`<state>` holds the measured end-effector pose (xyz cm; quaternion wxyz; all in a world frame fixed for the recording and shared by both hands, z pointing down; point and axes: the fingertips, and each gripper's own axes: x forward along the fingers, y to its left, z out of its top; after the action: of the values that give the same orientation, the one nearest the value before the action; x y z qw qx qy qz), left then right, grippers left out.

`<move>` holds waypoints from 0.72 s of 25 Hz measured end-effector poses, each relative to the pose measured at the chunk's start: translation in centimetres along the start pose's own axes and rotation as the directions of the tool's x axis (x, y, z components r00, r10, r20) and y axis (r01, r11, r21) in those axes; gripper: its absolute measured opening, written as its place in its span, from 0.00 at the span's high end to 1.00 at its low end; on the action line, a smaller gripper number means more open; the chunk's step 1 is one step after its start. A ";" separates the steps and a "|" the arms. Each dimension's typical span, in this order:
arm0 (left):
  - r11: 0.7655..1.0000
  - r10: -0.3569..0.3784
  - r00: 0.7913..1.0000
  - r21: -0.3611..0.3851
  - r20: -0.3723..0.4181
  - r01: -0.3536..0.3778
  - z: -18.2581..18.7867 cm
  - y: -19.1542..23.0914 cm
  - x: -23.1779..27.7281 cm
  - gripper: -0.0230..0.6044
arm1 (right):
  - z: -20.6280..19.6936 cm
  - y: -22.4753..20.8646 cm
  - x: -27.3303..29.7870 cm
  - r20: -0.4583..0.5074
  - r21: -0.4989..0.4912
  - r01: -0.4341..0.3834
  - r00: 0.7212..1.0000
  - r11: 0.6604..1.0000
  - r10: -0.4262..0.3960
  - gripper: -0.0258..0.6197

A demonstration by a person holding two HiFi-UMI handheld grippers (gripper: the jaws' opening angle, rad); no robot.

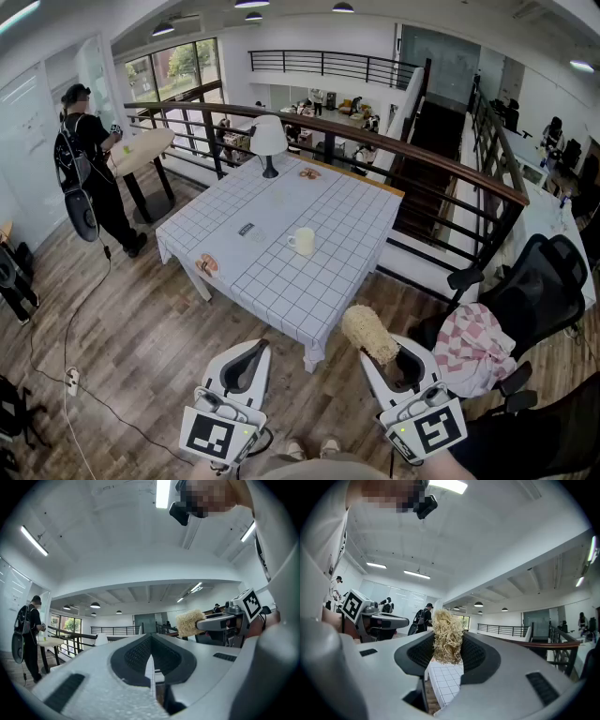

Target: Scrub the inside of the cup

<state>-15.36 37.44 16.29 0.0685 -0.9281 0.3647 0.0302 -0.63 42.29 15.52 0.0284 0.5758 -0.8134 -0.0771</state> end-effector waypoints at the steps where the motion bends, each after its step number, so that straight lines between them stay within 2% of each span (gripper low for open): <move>1: 1.000 0.001 1.000 -0.002 0.001 -0.001 -0.1 -0.1 0.0 0.94 | 0.0 -0.1 -0.1 0.000 0.002 0.000 1.000 1.000 0.000 0.73; 10: 1.000 -0.004 1.000 0.004 0.005 0.004 0.1 -1.0 1.2 0.94 | -0.3 -1.1 0.0 0.014 0.044 0.008 1.000 0.999 -0.008 0.72; 18: 1.000 0.000 1.000 0.027 0.016 0.000 0.7 -0.9 2.6 0.94 | -0.1 -2.1 1.9 0.020 0.008 0.011 1.000 1.000 -0.011 0.72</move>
<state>-12.89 36.47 15.39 0.0840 -0.9269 0.3644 0.0327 0.68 39.81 15.19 0.0176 0.5794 -0.8109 -0.0801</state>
